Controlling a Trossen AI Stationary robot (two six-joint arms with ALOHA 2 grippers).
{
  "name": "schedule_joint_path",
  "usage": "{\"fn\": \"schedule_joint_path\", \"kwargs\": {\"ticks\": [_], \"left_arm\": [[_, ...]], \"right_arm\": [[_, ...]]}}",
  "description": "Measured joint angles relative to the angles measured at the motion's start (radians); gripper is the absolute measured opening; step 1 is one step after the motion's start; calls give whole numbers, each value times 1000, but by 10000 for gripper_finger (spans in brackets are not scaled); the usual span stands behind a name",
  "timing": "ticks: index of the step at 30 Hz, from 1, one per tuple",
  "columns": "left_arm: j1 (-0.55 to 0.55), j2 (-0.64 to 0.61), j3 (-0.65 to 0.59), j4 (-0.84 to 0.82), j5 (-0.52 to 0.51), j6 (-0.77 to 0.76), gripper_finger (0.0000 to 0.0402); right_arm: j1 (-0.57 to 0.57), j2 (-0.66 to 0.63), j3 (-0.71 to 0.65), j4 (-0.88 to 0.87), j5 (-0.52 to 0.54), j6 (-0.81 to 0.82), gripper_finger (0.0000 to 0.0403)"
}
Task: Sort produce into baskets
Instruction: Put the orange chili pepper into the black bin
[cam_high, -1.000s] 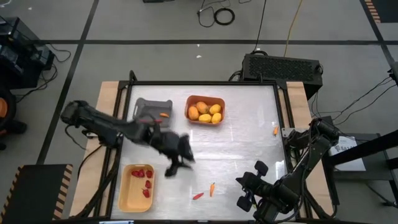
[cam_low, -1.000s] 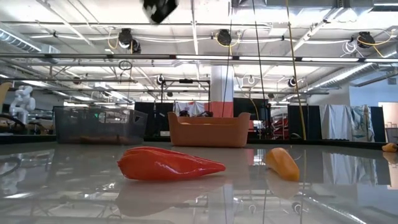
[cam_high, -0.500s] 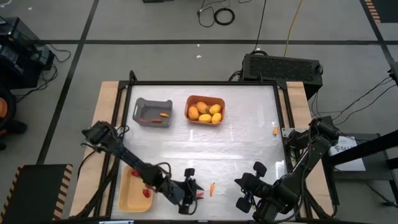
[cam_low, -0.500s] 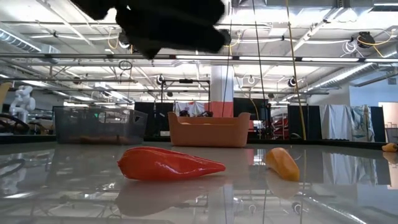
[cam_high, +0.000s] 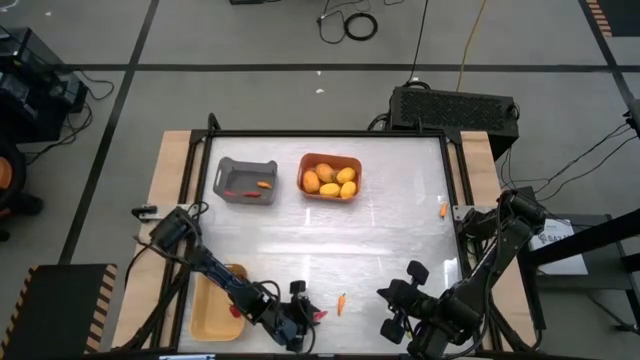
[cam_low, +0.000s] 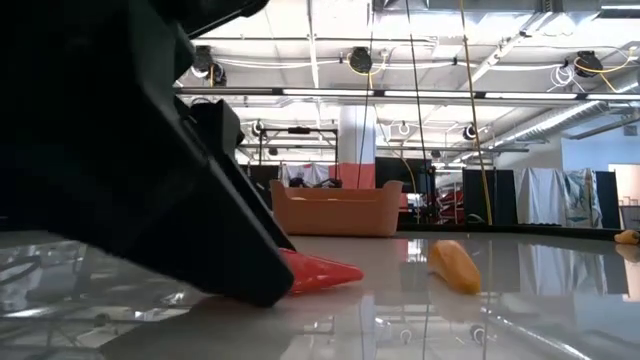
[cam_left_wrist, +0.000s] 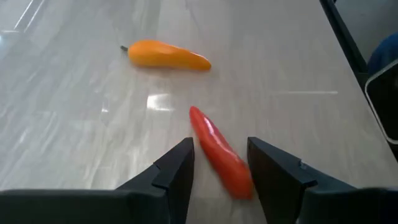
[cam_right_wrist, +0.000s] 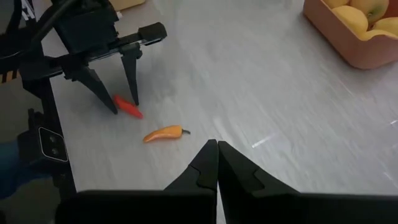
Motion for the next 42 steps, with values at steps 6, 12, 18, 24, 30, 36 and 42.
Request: {"fn": "schedule_joint_path", "kwargs": {"ticks": [6,12,18,24,30,36,42], "left_arm": [[0,9,1,2,-3,-3,157],[1,9,1,-2,-2,-3,128],[1,7,1,-2,0,24,72],[2,-24,-1,-29,1,83,46],[21,-139,-2,-146,-40,117,46],[60,-332,-2,-416,-105,217,46],[158,-513,-2,-802,-193,241,45]], "right_arm": [[0,0,0,0,0,-2,0],[0,0,0,-1,0,-3,0],[0,0,0,-1,0,-3,0],[0,0,0,-1,0,-3,0],[0,0,0,0,-1,-3,0],[0,0,0,0,-1,-3,0],[0,0,0,3,-1,-3,0]]}}
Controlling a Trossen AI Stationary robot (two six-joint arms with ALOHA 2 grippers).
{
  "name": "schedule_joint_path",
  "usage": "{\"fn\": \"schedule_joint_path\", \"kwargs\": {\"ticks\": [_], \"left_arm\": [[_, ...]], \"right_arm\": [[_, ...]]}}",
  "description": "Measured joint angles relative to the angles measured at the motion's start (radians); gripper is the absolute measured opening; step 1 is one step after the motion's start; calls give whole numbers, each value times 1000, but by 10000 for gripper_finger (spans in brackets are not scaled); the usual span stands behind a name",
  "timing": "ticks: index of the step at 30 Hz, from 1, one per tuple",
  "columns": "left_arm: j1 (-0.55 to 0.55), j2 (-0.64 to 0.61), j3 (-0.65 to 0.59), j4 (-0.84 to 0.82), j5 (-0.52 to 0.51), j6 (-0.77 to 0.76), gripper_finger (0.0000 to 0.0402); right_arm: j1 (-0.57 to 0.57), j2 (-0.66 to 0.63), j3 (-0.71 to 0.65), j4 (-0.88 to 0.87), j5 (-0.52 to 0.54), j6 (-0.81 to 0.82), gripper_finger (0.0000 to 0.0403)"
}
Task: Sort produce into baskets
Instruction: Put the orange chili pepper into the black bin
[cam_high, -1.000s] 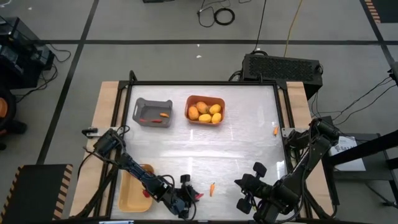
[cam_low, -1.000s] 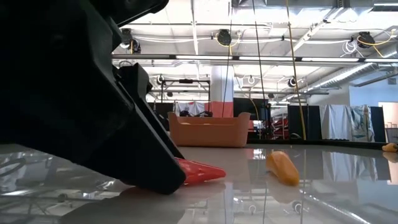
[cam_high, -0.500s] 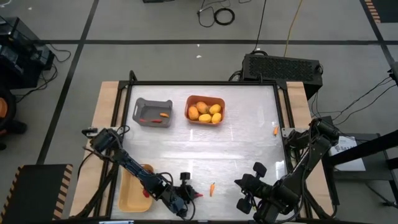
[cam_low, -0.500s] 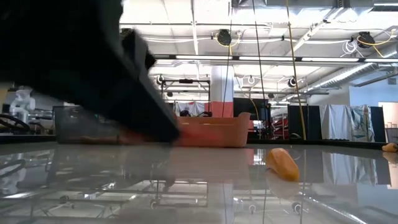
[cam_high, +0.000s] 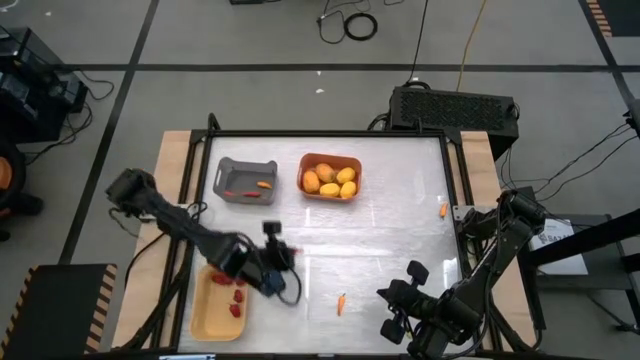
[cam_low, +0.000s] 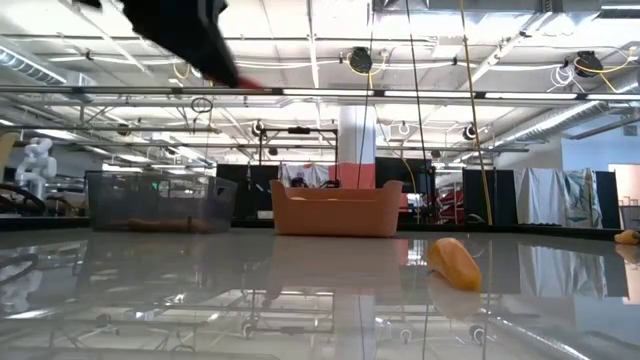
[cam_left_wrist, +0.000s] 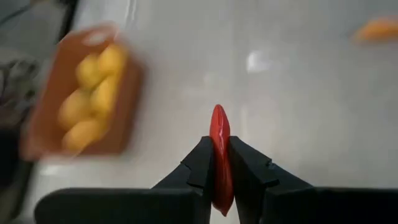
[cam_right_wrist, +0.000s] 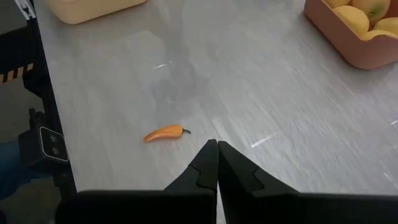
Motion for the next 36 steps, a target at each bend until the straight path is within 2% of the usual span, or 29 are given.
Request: {"fn": "schedule_joint_path", "kwargs": {"ticks": [7,11,17,23,29,33,36], "left_arm": [[187,-125,-11,-405,1,-7,45],[323,-163,-11,-533,-21,30,45],[549,-169,-11,-591,-53,167,45],[728,-169,-11,-591,48,264,45],[832,-169,-11,-598,174,342,45],[885,-169,-11,-603,186,363,47],[907,-169,-11,-605,218,364,64]], "right_arm": [[0,0,0,0,0,0,0],[0,0,0,0,1,-3,0],[0,0,0,0,2,-4,0],[0,0,0,-2,2,-24,0],[0,0,0,-3,2,-27,0],[0,0,0,-2,2,-26,0],[0,0,0,-2,2,-25,0]]}}
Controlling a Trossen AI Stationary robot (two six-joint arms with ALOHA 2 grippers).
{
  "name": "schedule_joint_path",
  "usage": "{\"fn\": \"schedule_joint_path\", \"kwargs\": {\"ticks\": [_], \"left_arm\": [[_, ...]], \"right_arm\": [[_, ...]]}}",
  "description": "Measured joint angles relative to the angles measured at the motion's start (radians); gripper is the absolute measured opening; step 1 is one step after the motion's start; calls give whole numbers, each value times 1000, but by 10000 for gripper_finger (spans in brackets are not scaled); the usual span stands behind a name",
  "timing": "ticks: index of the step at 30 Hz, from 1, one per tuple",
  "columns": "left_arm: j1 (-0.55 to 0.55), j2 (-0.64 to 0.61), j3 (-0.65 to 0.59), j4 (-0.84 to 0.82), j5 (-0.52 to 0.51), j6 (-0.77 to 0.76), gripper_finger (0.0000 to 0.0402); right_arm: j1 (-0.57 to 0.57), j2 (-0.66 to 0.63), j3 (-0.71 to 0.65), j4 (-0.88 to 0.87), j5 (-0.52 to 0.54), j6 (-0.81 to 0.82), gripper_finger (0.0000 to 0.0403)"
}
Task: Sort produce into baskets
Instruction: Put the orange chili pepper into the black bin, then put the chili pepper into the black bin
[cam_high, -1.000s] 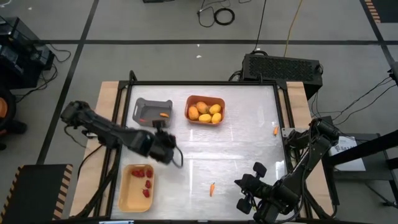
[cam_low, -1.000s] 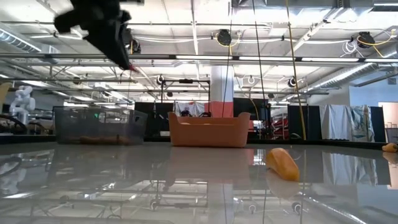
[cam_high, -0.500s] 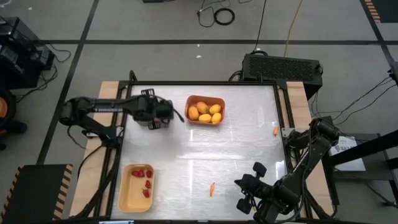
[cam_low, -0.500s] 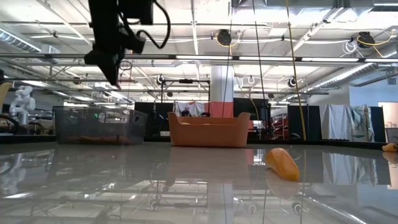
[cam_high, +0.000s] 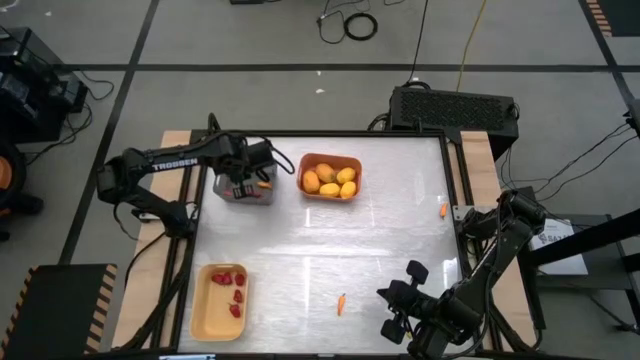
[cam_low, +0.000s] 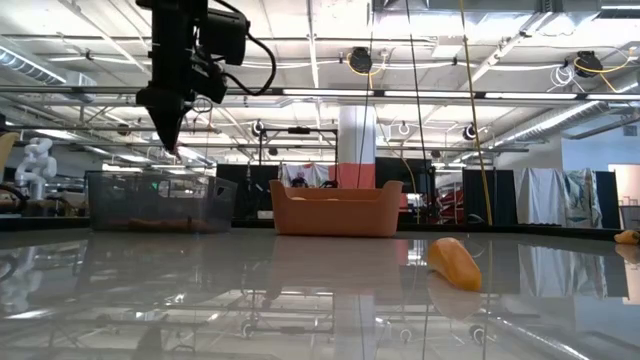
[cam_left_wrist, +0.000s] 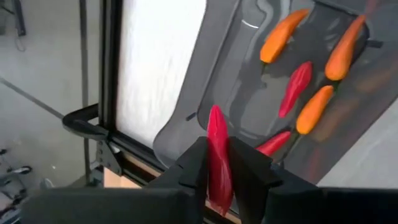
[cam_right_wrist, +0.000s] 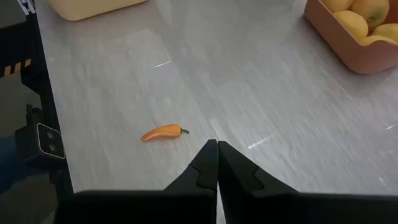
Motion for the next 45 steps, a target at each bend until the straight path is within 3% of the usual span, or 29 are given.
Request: {"fn": "schedule_joint_path", "kwargs": {"ticks": [9,18,24,28,33,36,41,45], "left_arm": [[6,0,0,0,7,-2,142],[6,0,0,1,7,-7,150],[6,0,0,16,18,-131,150],[2,0,0,26,116,-183,150],[-39,0,0,96,364,-197,150],[-96,0,0,155,462,-226,150],[-239,0,0,283,488,-241,150],[-376,0,0,462,486,-240,150]], "right_arm": [[0,0,0,0,0,-1,0],[0,0,0,0,1,2,0],[0,0,0,1,1,2,0],[0,0,0,4,1,3,0],[0,3,0,24,3,3,0],[0,20,0,42,-13,2,0],[-2,29,0,-6,-193,30,0],[-22,16,0,-199,-279,185,0]]}}
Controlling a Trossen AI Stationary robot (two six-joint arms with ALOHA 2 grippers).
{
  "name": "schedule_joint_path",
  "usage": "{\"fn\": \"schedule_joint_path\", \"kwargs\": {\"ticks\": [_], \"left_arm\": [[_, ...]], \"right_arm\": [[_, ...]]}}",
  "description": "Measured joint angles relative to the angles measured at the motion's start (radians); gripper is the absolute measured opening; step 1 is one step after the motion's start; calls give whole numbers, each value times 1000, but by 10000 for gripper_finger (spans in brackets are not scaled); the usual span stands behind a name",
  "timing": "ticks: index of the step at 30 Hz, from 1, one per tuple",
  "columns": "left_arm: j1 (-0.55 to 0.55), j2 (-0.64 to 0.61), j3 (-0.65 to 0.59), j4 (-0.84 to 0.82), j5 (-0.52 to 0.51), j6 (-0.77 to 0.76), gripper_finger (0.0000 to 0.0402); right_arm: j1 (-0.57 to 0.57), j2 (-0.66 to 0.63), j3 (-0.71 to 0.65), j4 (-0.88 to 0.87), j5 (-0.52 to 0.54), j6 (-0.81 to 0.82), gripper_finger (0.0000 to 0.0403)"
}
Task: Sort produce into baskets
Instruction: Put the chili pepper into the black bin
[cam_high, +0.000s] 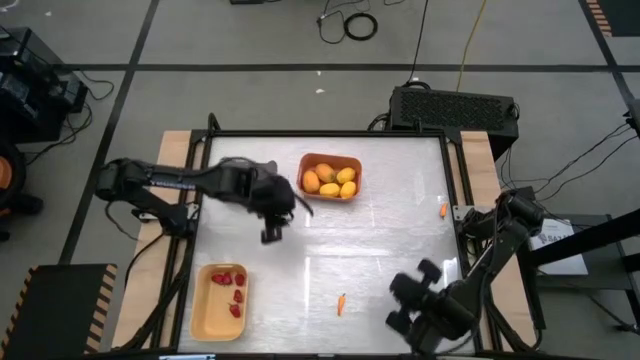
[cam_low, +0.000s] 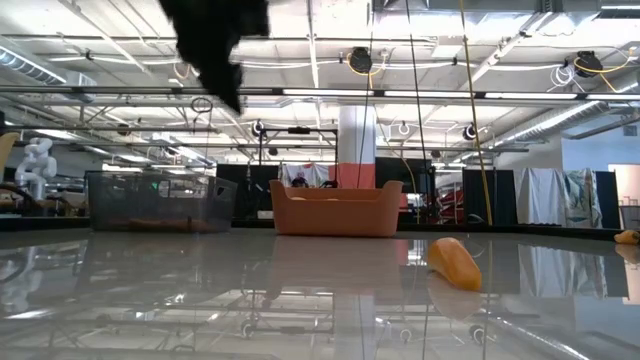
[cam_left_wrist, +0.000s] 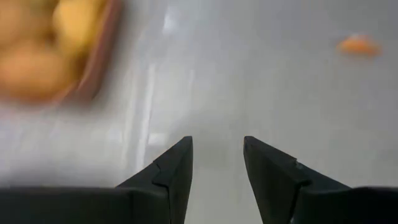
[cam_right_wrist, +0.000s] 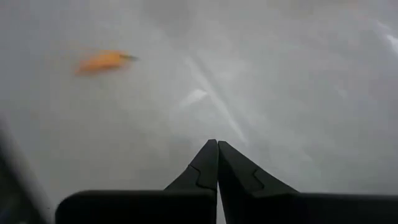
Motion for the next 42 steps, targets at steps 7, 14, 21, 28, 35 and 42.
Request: {"fn": "schedule_joint_path", "kwargs": {"ticks": [7,14,21,28,35,42], "left_arm": [[-214,0,0,290,-40,48,150],[-323,0,0,298,-145,78,150],[-350,0,0,274,-184,80,150],[-348,0,0,281,-225,148,150],[-340,0,0,284,-234,184,150],[-337,1,0,288,-241,183,150]], "right_arm": [[-156,-43,-26,-295,-179,-13,0],[-485,-137,-177,-312,-313,-265,4],[-800,-159,-385,-281,-388,-544,63],[-1052,-159,-595,-208,-485,-755,151],[-1197,-154,-665,-141,-444,-838,202],[-1273,-154,-689,-10,-430,-878,217]]}}
